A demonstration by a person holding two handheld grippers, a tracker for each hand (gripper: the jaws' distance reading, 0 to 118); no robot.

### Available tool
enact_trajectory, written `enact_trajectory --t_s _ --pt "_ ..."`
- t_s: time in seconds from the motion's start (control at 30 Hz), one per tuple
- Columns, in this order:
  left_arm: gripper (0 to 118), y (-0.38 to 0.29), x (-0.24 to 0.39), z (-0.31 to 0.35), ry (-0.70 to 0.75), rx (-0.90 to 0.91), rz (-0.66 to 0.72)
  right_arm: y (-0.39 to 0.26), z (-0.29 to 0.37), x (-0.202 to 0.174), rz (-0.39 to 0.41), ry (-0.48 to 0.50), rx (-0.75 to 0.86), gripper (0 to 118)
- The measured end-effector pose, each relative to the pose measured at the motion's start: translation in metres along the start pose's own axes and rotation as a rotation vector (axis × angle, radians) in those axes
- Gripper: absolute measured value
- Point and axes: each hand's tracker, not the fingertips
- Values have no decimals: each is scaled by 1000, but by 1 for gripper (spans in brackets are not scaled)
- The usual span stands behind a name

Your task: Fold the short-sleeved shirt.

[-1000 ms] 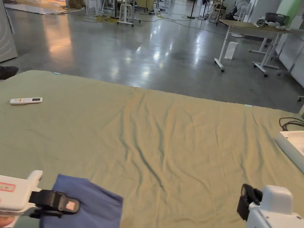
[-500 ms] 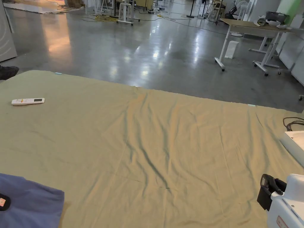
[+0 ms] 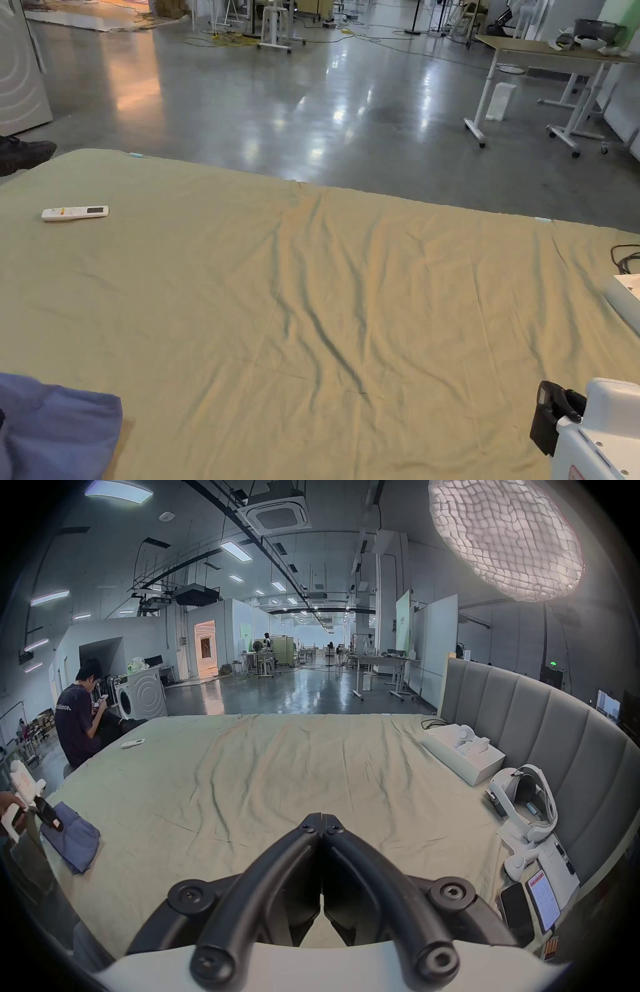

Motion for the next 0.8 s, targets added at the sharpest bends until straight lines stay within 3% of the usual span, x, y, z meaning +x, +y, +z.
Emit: enact_trajectory --t_s 0.07,0.23,0.37,0.63,0.8 --pt "67 5 -7 9 78 36 -9 0 1 1 2 3 -1 0" --pt "67 8 2 44 108 224 10 -2 3 6 -10 7 5 0" --pt "67 3 39 59 140 425 -89 -4 2 11 -25 9 8 0" --pt "67 -39 176 40 -176 649 -204 -5 -1 17 -50 5 22 0" --pt "67 -76 268 24 -217 813 -247 -1 -4 18 -46 -2 52 0"
